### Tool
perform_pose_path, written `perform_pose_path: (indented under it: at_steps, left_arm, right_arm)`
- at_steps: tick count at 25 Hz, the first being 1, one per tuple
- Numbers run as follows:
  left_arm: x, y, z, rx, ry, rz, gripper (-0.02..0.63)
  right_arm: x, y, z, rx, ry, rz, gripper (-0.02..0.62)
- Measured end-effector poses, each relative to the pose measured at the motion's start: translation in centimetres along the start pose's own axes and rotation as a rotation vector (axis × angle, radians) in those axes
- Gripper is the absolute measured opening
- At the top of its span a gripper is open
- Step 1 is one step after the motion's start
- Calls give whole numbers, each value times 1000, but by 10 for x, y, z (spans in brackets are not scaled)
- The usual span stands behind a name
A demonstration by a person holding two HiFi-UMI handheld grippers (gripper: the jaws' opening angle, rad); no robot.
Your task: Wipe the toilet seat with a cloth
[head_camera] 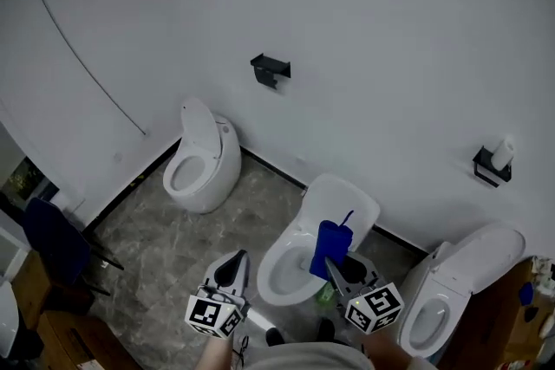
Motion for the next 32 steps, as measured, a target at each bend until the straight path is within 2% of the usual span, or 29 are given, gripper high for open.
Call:
perform_pose_path:
  at_steps: [3,9,13,18,24,32]
  left_arm:
    - [9,-9,-16,-24,-29,-19,5]
    - [20,-31,-28,-50,-57,-6,5]
    - [28,-20,-27,-60,-60,-26,5]
    - [17,-20,-16,-55,-46,-49,5]
    - [12,-24,-24,-59,-21,-48,5]
    - [29,-8,-20,-57,-26,-48,5]
  right_arm:
    - [9,3,-10,-22,-33,2,53]
    - [36,7,-25,19,-82,7,52]
    - [25,17,-22,22,-82,-2,52]
    - [19,2,-12,6,-74,-2,52]
    - [22,-4,-20,-4,-73,2,53]
    - [17,15,-15,4,-74,3,52]
Point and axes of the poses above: the fingertips, and each gripper's own axes: x backward along the fingers, y to its left, z out of its underside, the point moved 10 cm from there along x, backward along the fingers, and after that the axes turned 15 degrees about z, right-handed, at the moved point
